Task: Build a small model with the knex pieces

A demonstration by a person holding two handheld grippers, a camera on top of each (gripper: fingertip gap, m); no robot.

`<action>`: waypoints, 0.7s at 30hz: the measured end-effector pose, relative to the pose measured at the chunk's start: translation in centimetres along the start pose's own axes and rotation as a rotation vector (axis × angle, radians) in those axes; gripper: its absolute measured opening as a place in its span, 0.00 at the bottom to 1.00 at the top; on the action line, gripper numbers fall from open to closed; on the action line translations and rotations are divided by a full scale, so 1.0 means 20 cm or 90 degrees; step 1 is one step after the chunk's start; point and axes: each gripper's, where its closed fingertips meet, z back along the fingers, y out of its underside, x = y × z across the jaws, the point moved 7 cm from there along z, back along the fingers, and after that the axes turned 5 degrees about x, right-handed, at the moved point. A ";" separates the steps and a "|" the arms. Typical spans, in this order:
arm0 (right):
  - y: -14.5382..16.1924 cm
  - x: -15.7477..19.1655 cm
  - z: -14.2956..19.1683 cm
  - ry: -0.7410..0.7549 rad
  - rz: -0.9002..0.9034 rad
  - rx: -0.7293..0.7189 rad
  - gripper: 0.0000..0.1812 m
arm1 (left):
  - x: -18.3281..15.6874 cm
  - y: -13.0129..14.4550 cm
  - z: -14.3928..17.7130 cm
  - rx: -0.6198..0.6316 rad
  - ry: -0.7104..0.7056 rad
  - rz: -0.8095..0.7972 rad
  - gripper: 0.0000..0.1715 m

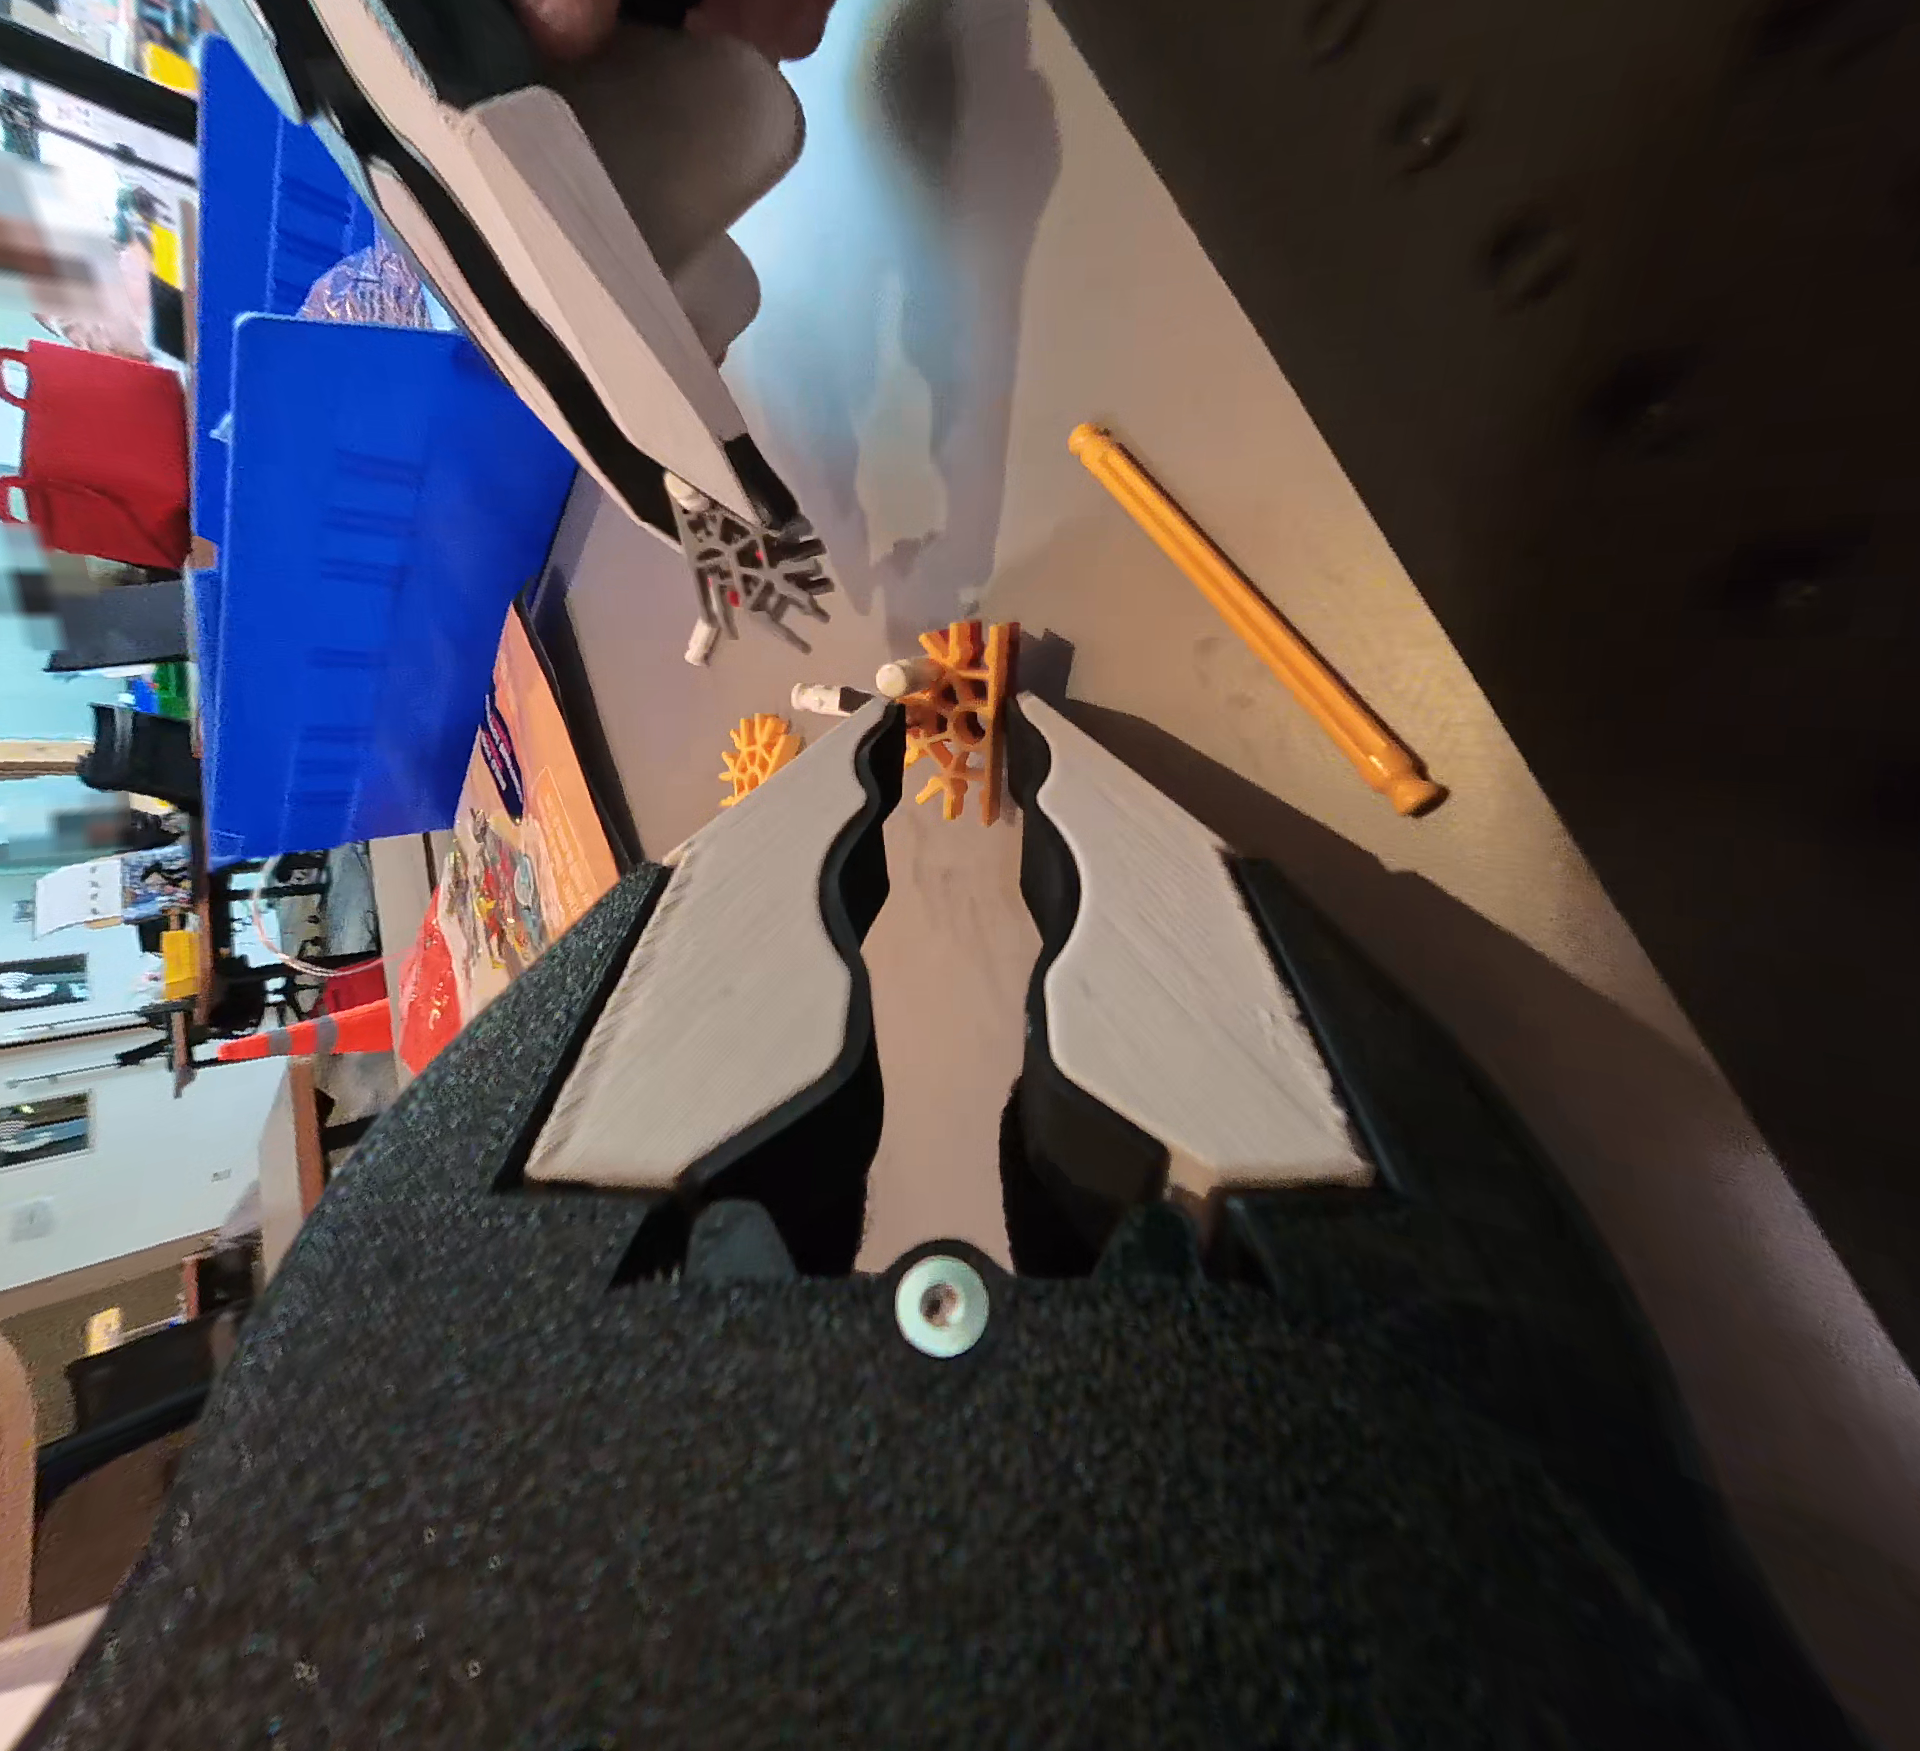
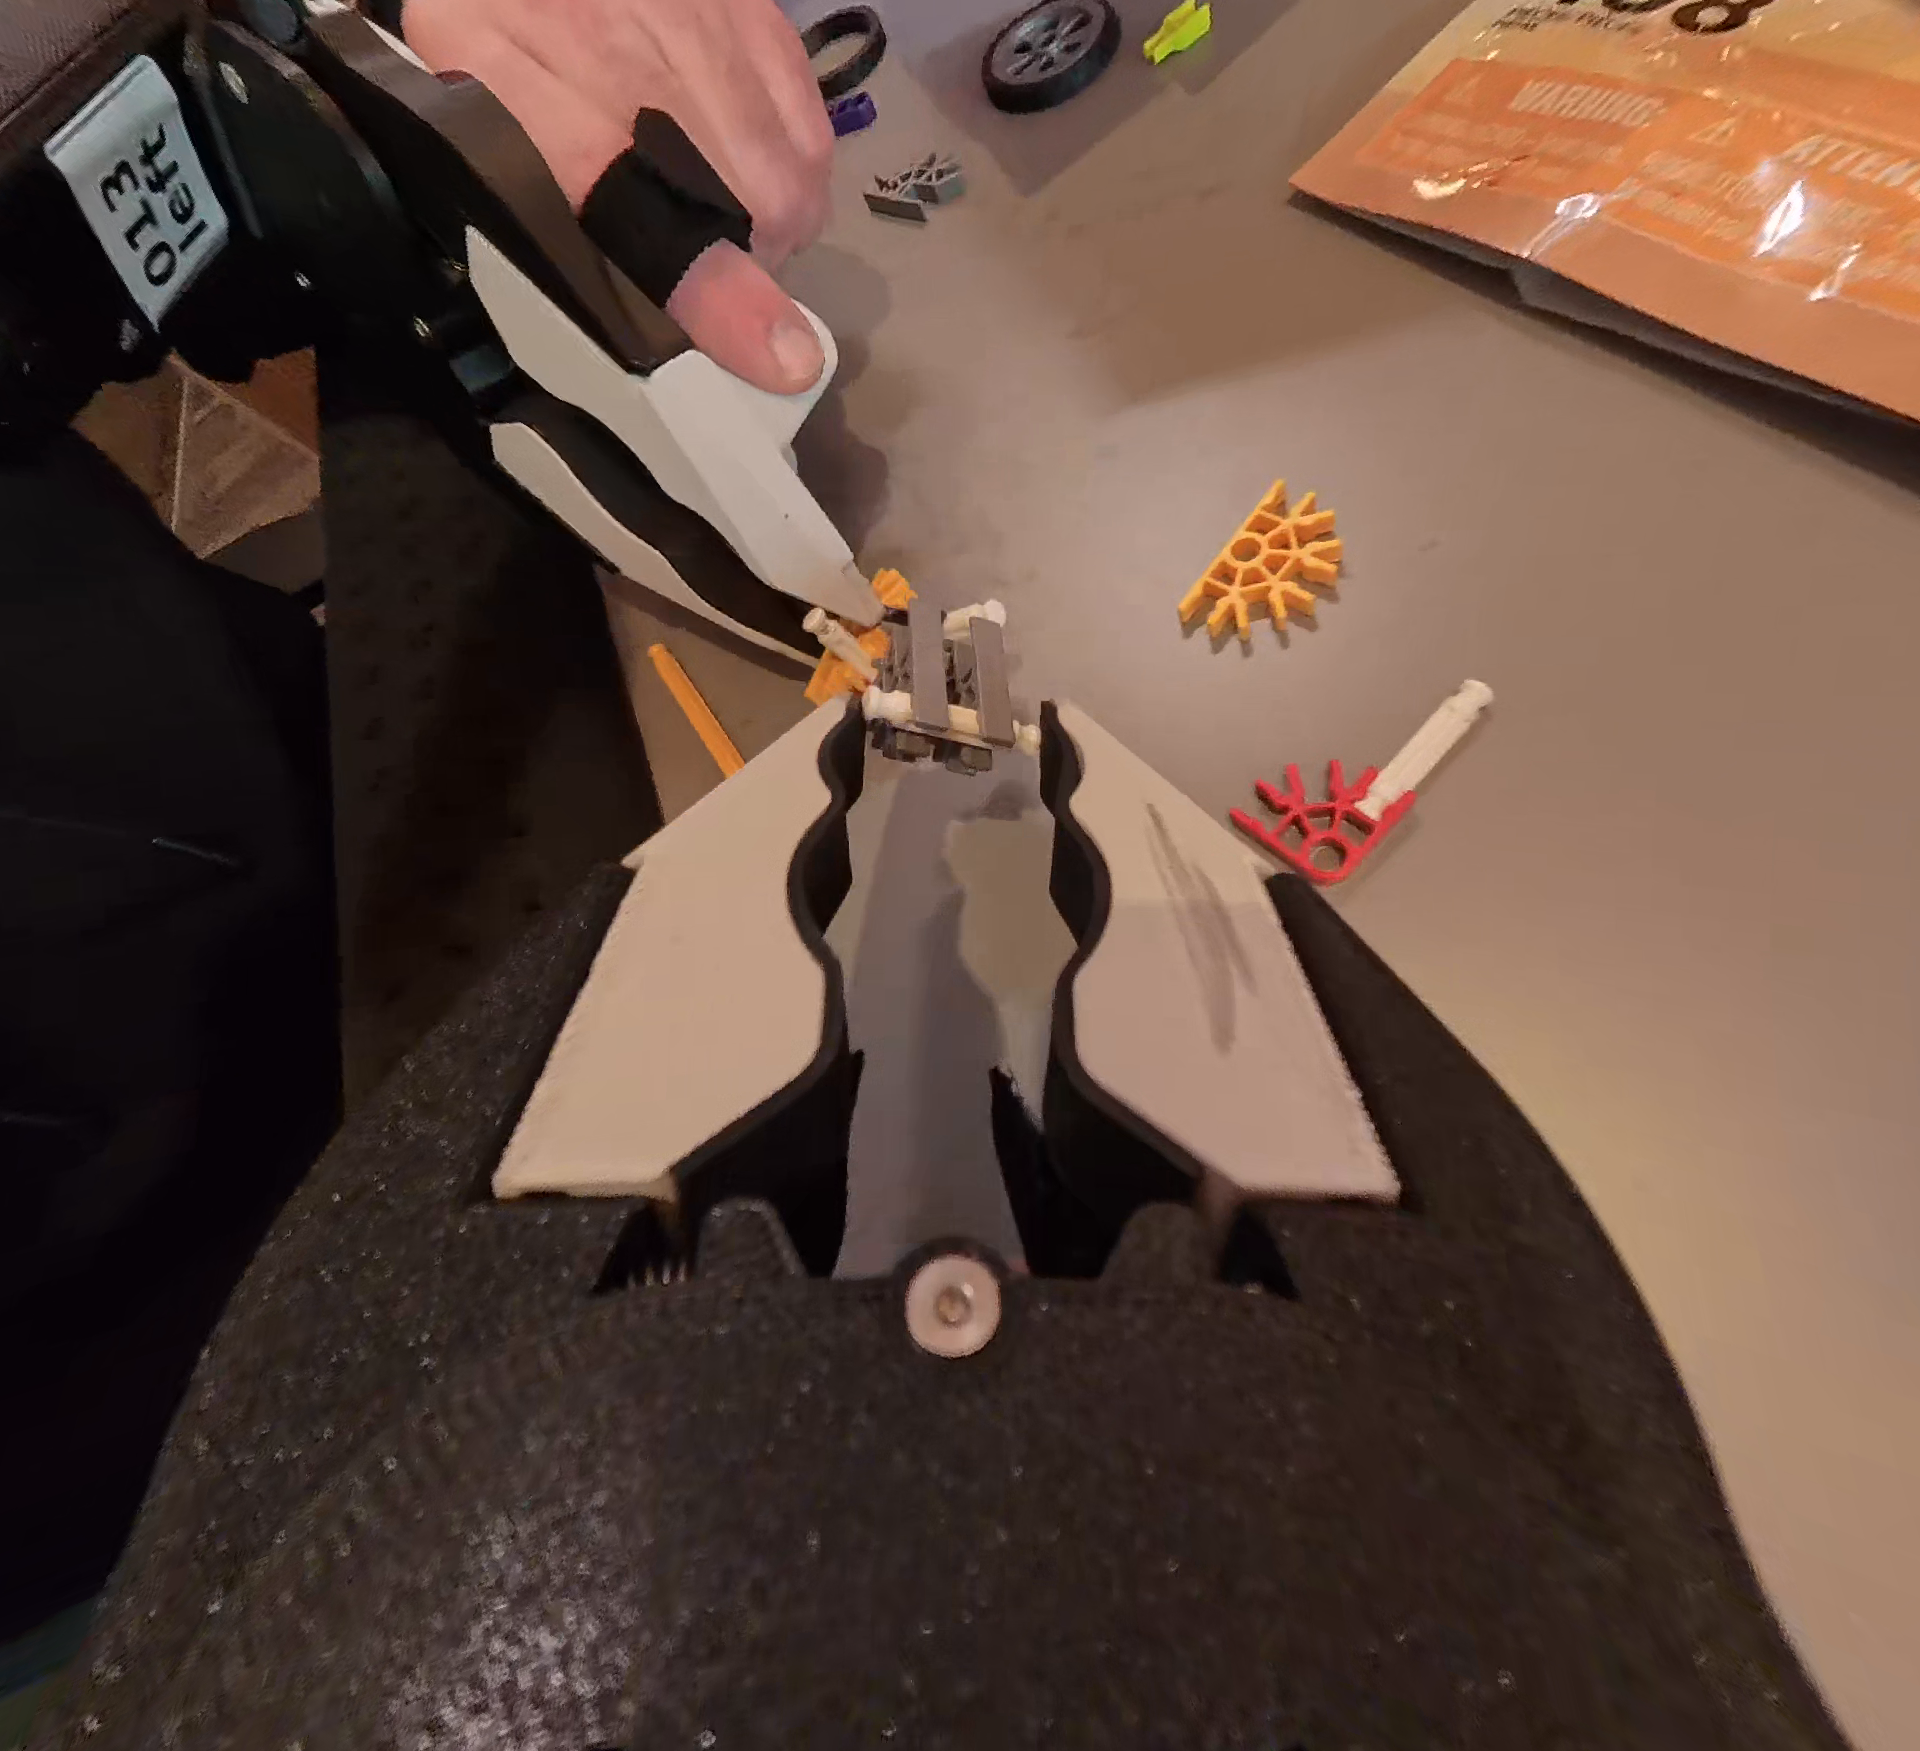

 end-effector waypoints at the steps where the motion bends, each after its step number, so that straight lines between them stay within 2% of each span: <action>1: 0.00 0.00 -0.01 -0.002 0.000 0.006 0.18 | -0.01 0.00 0.01 -0.003 -0.003 -0.003 0.11; 5: 0.02 0.01 -0.04 -0.031 -0.030 0.019 0.18 | -0.04 0.00 0.03 -0.010 0.010 0.001 0.10; 9: 0.04 0.00 -0.09 -0.064 -0.058 0.080 0.18 | -0.05 0.00 0.04 -0.012 0.016 0.002 0.10; 14: 0.01 -0.05 -0.08 -0.049 -0.069 0.088 0.25 | -0.05 0.01 0.04 -0.020 0.025 0.019 0.10; 21: 0.00 -0.03 -0.02 0.013 -0.022 0.073 0.22 | -0.05 0.00 0.06 -0.029 0.062 0.030 0.10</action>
